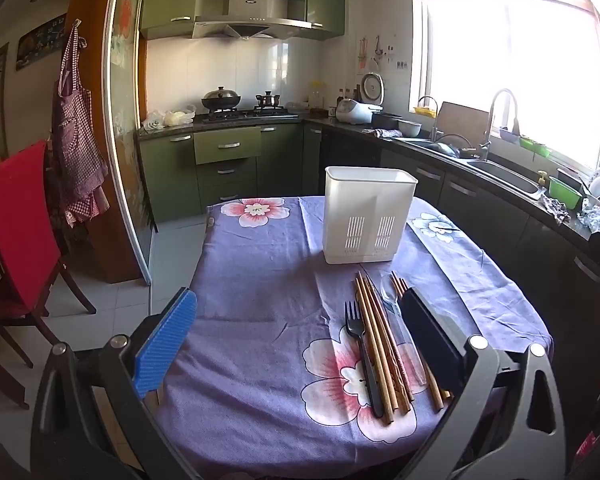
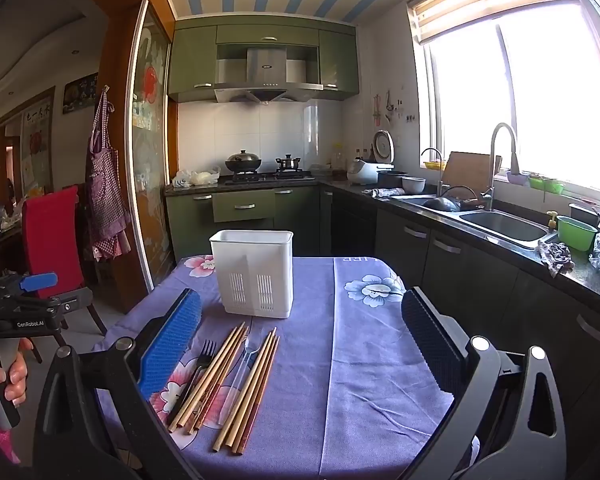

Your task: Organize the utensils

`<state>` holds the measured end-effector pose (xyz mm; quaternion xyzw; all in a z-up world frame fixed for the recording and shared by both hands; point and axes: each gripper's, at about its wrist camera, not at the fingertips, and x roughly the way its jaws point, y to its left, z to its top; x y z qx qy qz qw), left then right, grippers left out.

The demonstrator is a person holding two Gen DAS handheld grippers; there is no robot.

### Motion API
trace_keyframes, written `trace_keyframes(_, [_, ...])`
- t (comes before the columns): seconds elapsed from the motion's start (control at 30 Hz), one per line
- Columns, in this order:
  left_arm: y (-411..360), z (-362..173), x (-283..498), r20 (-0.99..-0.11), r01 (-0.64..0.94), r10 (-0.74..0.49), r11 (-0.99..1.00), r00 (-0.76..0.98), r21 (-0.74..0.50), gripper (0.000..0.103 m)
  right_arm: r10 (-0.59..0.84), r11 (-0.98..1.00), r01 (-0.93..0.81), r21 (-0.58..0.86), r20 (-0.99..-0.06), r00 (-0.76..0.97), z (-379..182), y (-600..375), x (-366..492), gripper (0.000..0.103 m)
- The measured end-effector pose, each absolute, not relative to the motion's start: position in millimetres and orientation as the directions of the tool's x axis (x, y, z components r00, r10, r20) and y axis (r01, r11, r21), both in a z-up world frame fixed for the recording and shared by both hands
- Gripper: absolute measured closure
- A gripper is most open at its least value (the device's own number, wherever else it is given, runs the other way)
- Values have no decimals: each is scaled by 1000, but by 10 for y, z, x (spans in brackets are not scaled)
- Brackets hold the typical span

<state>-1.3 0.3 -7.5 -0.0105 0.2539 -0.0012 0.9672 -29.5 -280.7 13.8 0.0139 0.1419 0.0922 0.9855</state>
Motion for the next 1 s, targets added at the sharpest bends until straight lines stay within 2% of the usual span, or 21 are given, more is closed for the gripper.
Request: trace_keyframes(1.0, [-2,-97,14,-505,-1,-11,1000,863,-23,6,186,982,-178,55,-284,941,126,-2802,-325,4])
